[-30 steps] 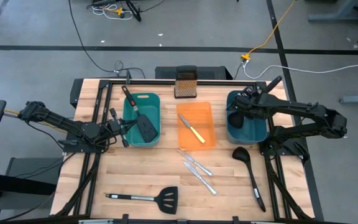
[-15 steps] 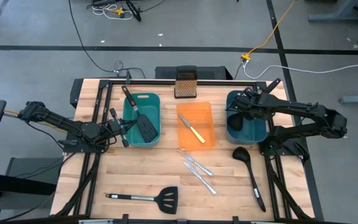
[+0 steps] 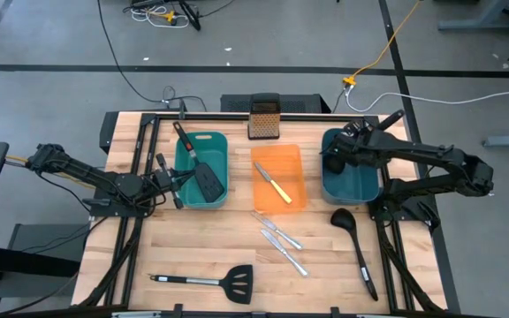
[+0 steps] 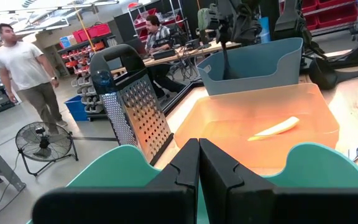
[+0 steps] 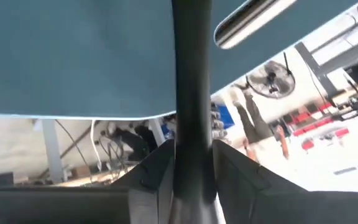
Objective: Pick & Place Kitchen Items
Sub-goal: Put the left black serving spoon into the blue bin, then put the black spatula into the green bin
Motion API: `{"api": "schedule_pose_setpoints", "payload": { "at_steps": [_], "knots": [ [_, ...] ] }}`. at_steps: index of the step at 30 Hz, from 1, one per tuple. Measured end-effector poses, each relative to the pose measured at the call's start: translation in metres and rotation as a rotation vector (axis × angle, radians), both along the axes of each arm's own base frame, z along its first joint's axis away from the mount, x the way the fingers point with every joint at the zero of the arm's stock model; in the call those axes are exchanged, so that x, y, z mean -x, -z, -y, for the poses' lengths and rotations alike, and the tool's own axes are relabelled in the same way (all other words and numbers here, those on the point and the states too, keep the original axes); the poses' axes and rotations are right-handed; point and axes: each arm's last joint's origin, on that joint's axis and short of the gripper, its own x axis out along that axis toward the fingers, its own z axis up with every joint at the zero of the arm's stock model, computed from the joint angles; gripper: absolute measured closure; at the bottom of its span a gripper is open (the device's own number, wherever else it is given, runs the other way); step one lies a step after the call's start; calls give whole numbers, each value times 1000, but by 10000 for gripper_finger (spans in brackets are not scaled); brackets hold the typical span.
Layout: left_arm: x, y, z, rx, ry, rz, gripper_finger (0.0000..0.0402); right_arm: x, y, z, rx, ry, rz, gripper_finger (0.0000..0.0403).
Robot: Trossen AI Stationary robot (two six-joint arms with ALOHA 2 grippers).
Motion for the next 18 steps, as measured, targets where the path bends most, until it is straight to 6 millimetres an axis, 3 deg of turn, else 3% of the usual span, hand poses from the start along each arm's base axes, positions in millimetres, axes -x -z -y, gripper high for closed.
{"api": "schedule_pose_setpoints", "payload": {
  "at_steps": [13,18],
  "knots": [
    [0,0,0,-4,0,-2,386,-7,-27,0,-103,13,137,291],
    [0,0,0,-5,0,-2,386,-10,-32,-2,-61,34,187,291]
  ]
}}
